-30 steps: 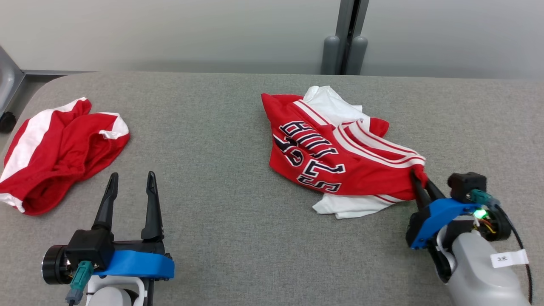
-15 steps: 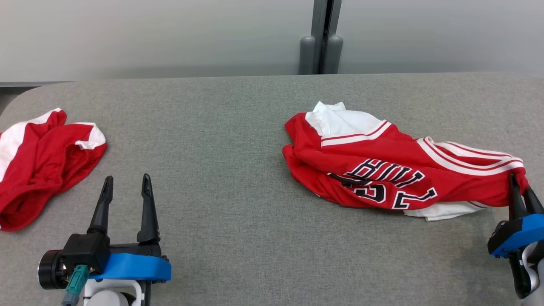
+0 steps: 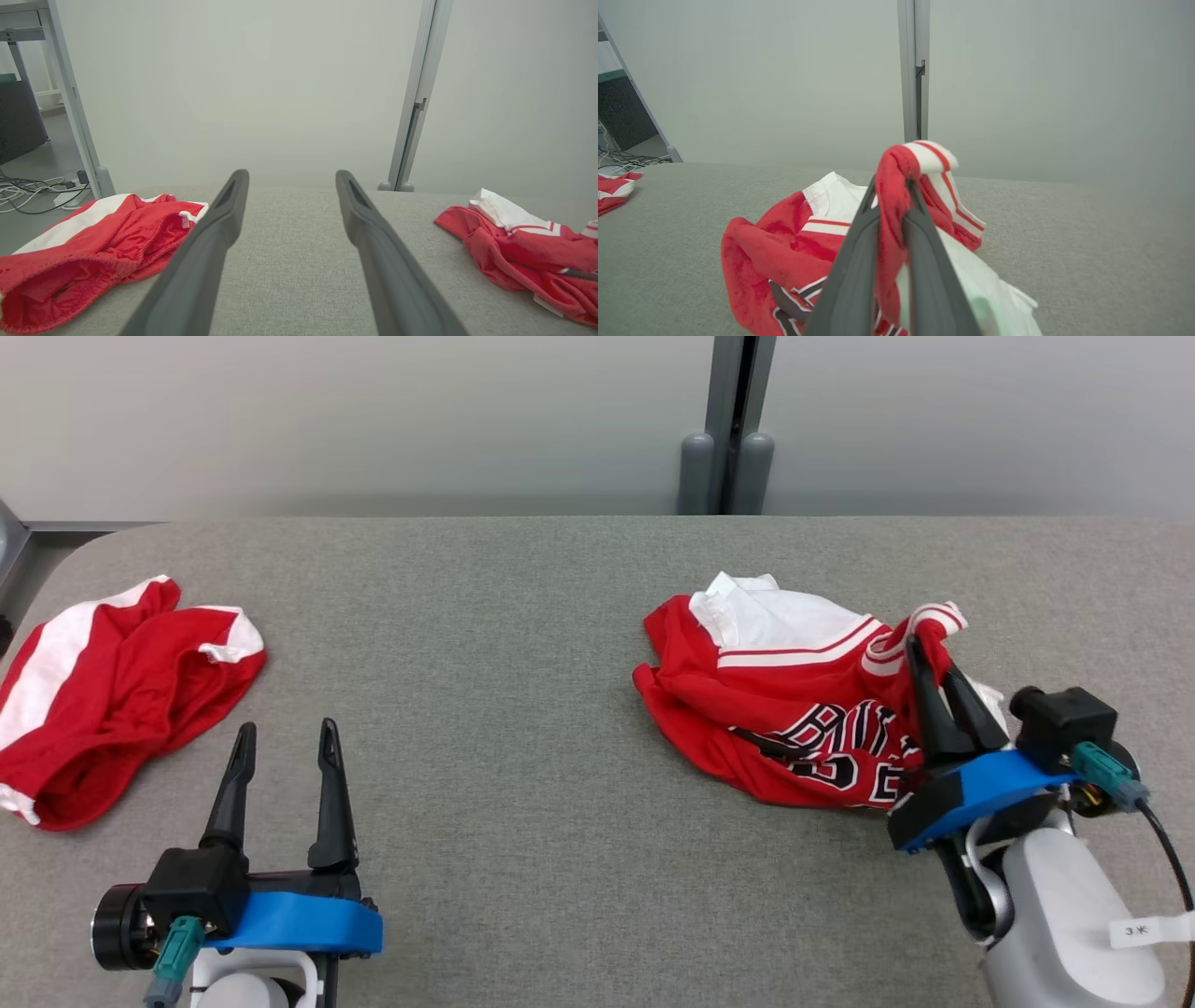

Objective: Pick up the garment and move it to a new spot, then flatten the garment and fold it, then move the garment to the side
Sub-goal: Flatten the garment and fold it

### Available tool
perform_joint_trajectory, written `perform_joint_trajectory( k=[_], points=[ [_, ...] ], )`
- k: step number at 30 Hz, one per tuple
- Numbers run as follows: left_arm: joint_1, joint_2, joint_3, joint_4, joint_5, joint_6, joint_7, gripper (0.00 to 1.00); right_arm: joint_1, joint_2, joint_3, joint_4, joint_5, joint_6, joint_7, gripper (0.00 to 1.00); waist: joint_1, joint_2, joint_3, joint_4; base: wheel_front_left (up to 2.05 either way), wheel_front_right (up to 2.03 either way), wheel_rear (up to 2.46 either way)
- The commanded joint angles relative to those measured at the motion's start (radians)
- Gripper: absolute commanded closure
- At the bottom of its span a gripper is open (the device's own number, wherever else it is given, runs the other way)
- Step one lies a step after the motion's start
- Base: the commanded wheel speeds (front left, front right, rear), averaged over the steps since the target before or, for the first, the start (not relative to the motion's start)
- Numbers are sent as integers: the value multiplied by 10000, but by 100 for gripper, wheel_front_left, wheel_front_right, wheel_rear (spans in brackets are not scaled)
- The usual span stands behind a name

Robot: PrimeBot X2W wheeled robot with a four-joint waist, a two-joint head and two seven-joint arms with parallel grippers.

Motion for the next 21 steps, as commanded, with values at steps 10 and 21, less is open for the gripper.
perform_joint_trajectory(
  k=[10, 21],
  points=[
    [76, -12, -128, 158, -194, 45, -50, 0, -442, 552, 2749, -709, 864, 1, 386, 100, 0, -1, -265, 1075, 0, 0, 0],
    [247, -13, -231, 202, -290, 91, -48, 0, -780, 635, 6077, -255, 2107, 1, 123, 100, 0, -1, -379, 1761, 0, 0, 0]
  ],
)
